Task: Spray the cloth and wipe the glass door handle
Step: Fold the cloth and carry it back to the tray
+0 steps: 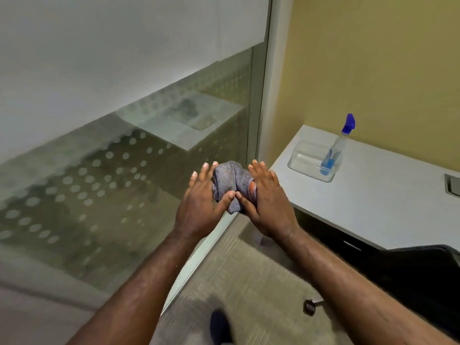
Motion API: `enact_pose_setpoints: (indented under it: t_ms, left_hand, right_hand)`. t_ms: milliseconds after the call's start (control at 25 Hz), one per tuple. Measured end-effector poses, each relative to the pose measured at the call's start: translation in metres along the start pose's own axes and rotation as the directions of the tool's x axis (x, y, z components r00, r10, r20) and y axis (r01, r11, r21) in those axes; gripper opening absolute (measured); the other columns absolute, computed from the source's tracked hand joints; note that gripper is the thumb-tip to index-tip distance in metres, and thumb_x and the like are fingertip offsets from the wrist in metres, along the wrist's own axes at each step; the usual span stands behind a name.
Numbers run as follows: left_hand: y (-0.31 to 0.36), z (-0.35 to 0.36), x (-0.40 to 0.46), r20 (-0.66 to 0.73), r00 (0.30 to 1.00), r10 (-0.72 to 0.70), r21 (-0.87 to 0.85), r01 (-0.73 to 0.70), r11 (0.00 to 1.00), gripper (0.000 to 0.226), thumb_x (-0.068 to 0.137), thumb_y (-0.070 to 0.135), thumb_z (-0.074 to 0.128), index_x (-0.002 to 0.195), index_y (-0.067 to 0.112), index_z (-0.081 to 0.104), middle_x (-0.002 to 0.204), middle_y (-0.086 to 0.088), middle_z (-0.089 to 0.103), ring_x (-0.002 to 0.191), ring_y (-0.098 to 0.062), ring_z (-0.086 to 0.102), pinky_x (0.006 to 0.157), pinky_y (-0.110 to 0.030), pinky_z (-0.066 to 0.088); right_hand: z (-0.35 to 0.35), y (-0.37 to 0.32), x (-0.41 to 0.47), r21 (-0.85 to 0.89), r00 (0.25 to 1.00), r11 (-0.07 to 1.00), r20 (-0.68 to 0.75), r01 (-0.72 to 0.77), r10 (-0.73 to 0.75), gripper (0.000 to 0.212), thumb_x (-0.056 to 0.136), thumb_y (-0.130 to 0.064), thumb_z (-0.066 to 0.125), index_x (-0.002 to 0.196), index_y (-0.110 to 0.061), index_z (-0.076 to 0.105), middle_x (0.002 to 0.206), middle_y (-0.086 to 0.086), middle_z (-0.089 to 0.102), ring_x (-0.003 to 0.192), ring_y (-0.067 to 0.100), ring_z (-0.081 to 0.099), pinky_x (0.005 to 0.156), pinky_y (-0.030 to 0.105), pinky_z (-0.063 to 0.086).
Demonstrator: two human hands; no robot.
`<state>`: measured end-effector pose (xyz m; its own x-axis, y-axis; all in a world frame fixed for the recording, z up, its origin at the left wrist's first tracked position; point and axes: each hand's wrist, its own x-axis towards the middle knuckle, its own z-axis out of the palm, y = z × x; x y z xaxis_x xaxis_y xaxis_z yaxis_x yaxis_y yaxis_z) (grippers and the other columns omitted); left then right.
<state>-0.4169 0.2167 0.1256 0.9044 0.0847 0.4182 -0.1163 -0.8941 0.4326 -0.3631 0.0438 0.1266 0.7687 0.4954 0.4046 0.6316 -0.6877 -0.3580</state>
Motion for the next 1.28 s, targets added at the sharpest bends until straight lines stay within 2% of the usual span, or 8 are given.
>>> enact_pose_setpoints:
  t_ms: [160,320,480,680,840,960,1080,1280]
  left_hand:
    - [-0.014,0.029,0.063,0.051,0.997,0.060,-0.070,-0.057,0.996,0.077,0.092,0.059,0.035,0.150,0.008,0.030,0.157,0.001,0.027,0.146,-0.007,0.012,0.121,-0.029,0.006]
    - [-0.020,0.050,0.121,0.104,0.984,0.142,-0.152,-0.126,0.980,0.080,0.088,0.061,0.035,0.148,0.007,0.035,0.145,0.012,0.021,0.138,-0.002,0.011,0.118,-0.027,0.007]
    - [-0.029,0.089,0.178,0.203,0.957,0.210,-0.139,-0.184,0.973,0.085,0.088,0.071,0.027,0.150,0.013,0.032,0.157,-0.003,0.030,0.147,-0.005,0.008,0.122,-0.035,0.010]
    - [-0.022,0.132,0.234,0.257,0.926,0.278,-0.139,-0.249,0.958,0.087,0.088,0.073,0.017,0.149,0.014,0.036,0.156,-0.001,0.035,0.148,-0.008,0.011,0.121,-0.036,0.009]
    - [0.001,0.167,0.280,0.282,0.916,0.286,-0.163,-0.248,0.955,0.083,0.089,0.069,0.025,0.150,0.013,0.034,0.157,-0.003,0.030,0.147,-0.007,0.010,0.122,-0.032,0.006]
    - [0.026,0.194,0.312,0.298,0.911,0.286,-0.194,-0.236,0.952,0.074,0.094,0.058,0.039,0.150,0.011,0.031,0.156,0.005,0.023,0.137,0.001,0.005,0.118,-0.024,0.000]
    - [0.043,0.224,0.338,0.319,0.908,0.273,-0.212,-0.213,0.954,0.069,0.096,0.050,0.045,0.151,0.011,0.029,0.155,0.004,0.025,0.137,-0.001,0.007,0.116,-0.022,-0.001]
    - [0.045,0.288,0.368,0.396,0.879,0.265,-0.189,-0.204,0.960,0.078,0.091,0.066,0.028,0.150,0.015,0.034,0.154,-0.003,0.038,0.148,-0.015,0.018,0.122,-0.036,0.004]
  right_hand:
    - [0.013,0.035,0.040,-0.025,0.993,0.993,-0.020,-0.117,0.117,0.074,0.095,-0.056,0.039,0.149,-0.008,0.025,0.157,0.010,0.024,0.146,0.020,0.016,0.118,0.030,0.004]
    - [0.018,0.062,0.075,0.005,0.964,0.966,-0.065,-0.259,0.259,0.070,0.095,-0.054,0.041,0.149,-0.011,0.028,0.156,0.008,0.029,0.145,0.020,0.020,0.117,0.027,0.006]
    - [0.022,0.096,0.099,0.021,0.922,0.927,-0.099,-0.373,0.373,0.067,0.096,-0.047,0.047,0.149,-0.011,0.028,0.157,0.007,0.027,0.146,0.019,0.017,0.117,0.027,0.005]
    - [0.021,0.142,0.126,0.059,0.871,0.879,-0.117,-0.474,0.478,0.070,0.094,-0.052,0.044,0.150,-0.017,0.023,0.159,0.003,0.023,0.147,0.017,0.015,0.117,0.028,0.007]
    - [0.015,0.193,0.147,0.083,0.837,0.848,-0.137,-0.524,0.530,0.069,0.093,-0.054,0.041,0.150,-0.018,0.026,0.157,0.002,0.027,0.146,0.018,0.019,0.116,0.030,0.012]
    - [0.009,0.238,0.160,0.090,0.815,0.828,-0.149,-0.553,0.560,0.068,0.093,-0.053,0.042,0.149,-0.016,0.028,0.156,0.003,0.030,0.145,0.018,0.021,0.116,0.030,0.013]
    - [0.010,0.281,0.172,0.071,0.814,0.826,-0.146,-0.559,0.563,0.071,0.092,-0.056,0.037,0.148,-0.013,0.031,0.154,0.005,0.033,0.145,0.017,0.021,0.118,0.030,0.011]
    - [0.027,0.332,0.183,0.162,0.729,0.740,-0.130,-0.653,0.672,0.063,0.094,-0.049,0.045,0.144,-0.013,0.036,0.150,0.006,0.040,0.143,0.021,0.028,0.116,0.038,0.025]
